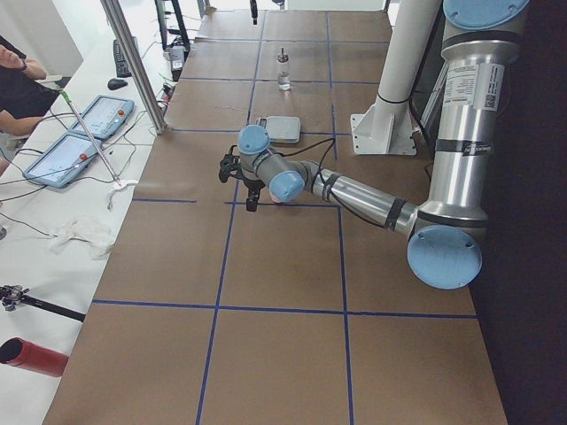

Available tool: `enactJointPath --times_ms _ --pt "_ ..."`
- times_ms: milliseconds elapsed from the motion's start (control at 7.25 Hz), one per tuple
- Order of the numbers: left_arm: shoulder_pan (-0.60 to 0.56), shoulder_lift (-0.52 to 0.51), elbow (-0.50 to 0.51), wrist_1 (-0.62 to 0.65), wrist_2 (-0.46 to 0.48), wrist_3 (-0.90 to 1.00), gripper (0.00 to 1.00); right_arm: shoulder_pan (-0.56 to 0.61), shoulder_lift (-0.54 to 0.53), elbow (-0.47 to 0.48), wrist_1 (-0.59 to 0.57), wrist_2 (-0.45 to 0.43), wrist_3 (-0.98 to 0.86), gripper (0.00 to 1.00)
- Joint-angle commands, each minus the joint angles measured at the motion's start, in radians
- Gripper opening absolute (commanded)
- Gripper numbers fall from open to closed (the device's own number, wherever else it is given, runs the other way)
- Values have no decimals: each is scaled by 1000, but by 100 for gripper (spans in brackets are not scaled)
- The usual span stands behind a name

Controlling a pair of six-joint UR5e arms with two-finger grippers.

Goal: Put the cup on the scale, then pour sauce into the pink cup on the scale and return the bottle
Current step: 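Reach the left gripper down to the pink cup and grasp it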

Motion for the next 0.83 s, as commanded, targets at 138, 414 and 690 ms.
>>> enactJointPath --times_ms 138,414,690 --pt "169 -37 6 0 18 -161 98 -14 -30 5 85 1 5 100" --pt "180 -37 26 -2 18 -161 98 -25 -61 -6 190 0 32 100" --pt "189 -51 67 -6 18 -159 89 -34 -61 -8 190 0 38 100"
